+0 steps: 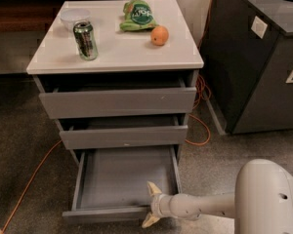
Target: Place orange into bottom drawer
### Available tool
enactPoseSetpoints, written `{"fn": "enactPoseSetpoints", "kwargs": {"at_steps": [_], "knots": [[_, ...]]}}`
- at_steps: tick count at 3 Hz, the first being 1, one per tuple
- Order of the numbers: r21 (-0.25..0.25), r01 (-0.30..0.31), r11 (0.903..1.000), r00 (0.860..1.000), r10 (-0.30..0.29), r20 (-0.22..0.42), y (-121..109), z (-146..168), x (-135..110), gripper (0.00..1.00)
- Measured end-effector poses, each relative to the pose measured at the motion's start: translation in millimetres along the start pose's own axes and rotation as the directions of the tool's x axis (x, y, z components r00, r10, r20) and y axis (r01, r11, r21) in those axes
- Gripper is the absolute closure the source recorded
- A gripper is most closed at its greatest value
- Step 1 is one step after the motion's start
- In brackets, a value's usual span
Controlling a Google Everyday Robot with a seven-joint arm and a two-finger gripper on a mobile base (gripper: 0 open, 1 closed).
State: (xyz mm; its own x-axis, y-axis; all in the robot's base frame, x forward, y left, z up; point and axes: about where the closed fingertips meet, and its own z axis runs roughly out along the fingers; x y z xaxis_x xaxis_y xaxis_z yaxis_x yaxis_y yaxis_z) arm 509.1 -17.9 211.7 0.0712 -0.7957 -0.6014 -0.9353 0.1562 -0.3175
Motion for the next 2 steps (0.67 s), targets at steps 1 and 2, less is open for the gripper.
{"fn": "enactPoseSetpoints", "kwargs": {"at_steps": [1,2], "knots": [[-0.006,0.04,0.9992,0.999,-0.04,-0.016,-18,-21,-31,0.0],[-0.002,0.078,0.997,0.997,-0.078,-0.001,-65,-59,-79,0.0]]}}
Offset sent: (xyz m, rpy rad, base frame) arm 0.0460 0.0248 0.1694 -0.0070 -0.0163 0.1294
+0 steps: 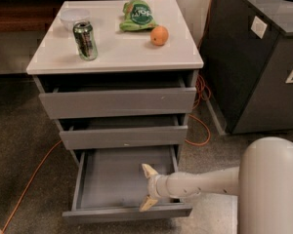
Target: Place orange into bottom drawer
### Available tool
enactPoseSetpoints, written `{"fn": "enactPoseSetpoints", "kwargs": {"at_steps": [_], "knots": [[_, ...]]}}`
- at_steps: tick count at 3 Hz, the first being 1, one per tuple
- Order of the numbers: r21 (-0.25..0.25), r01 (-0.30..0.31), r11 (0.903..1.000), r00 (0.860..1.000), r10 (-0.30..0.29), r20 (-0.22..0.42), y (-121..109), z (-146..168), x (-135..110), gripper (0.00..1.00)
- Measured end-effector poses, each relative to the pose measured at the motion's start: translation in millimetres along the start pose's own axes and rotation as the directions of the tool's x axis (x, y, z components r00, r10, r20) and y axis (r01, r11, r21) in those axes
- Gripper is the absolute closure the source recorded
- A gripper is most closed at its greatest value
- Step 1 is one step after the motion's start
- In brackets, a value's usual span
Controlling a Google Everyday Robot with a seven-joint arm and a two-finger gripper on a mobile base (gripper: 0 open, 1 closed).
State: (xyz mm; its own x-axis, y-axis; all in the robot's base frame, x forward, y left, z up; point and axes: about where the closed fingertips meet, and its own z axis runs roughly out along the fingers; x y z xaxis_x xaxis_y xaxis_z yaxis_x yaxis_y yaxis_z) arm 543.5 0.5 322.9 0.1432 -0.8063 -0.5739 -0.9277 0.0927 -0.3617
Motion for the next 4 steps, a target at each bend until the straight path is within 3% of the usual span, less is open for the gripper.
{"fn": "enactPoseSetpoints", "kwargs": {"at_steps": [1,3,4], "knots": [[-0.025,0.018,0.9995,1.0,-0.018,0.004,-21,-26,-33,0.0],[-0.078,0.003,0.9969,0.997,-0.009,-0.078,-61,-86,-85,0.0],[-0.102,0.035,0.9942,0.992,-0.047,-0.118,-79,-108,-99,0.0]]}}
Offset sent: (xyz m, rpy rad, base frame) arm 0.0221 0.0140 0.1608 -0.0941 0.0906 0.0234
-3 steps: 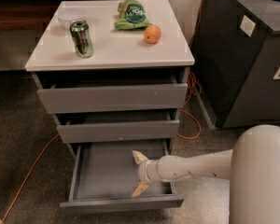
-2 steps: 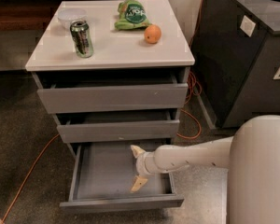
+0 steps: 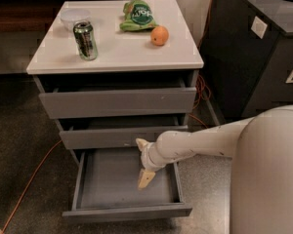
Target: Place orange into bottom drawer
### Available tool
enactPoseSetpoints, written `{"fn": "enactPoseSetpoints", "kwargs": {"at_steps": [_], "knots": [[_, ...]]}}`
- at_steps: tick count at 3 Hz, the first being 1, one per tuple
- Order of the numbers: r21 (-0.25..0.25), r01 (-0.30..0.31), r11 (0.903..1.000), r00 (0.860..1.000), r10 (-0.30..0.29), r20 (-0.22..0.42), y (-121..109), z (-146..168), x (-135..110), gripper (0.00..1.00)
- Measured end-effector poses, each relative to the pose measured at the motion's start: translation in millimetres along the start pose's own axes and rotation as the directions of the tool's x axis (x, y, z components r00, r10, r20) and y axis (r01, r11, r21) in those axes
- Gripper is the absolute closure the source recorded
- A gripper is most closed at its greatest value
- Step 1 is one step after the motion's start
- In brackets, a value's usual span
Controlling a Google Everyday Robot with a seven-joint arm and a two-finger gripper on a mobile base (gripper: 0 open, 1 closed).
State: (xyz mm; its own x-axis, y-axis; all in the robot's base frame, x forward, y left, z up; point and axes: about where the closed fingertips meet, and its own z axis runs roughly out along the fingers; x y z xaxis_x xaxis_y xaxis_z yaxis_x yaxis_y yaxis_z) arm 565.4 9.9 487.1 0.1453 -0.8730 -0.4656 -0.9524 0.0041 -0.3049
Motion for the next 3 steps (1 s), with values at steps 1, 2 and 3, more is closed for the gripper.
{"fn": "enactPoseSetpoints", "kwargs": {"at_steps": [1,2,3], "knots": [[-0.005,0.006,1.0,1.0,-0.006,-0.005,-1,-3,-1,0.0],[-0.001,-0.042,0.9991,0.998,0.042,0.054,-11,-5,-9,0.0],[0.038,-0.079,0.9962,0.988,0.073,0.133,-26,-37,-13,0.0]]}}
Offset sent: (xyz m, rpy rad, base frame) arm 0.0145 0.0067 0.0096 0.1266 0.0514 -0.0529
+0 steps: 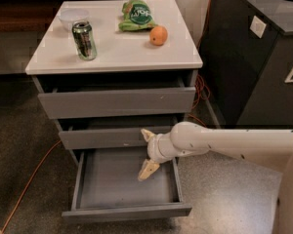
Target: Place orange into bottom drawer
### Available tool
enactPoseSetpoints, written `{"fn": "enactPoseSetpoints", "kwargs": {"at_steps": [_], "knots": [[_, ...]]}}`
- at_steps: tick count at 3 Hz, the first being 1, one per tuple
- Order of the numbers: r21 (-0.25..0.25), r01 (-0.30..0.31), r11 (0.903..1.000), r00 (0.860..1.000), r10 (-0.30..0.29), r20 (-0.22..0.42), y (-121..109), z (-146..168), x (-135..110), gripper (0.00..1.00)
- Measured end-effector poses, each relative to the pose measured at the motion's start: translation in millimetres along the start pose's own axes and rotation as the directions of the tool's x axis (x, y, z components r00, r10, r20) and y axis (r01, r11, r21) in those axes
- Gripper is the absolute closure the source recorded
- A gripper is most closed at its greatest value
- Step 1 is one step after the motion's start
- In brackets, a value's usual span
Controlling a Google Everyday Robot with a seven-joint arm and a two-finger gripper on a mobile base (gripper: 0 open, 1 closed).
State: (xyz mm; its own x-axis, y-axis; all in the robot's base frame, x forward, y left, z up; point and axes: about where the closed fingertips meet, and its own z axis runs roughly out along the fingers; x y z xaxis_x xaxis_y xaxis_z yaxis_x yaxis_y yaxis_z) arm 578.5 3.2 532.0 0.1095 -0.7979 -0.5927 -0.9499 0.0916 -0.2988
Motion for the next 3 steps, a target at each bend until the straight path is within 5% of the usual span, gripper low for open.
{"fn": "enactPoseSetpoints", "kwargs": {"at_steps": [1,3], "knots": [[0.042,-0.023,0.9989,0.999,0.021,0.044,-13,-69,-16,0.0],[0.107,-0.009,0.9942,1.0,0.006,0.025,-40,-170,-48,0.0]]}}
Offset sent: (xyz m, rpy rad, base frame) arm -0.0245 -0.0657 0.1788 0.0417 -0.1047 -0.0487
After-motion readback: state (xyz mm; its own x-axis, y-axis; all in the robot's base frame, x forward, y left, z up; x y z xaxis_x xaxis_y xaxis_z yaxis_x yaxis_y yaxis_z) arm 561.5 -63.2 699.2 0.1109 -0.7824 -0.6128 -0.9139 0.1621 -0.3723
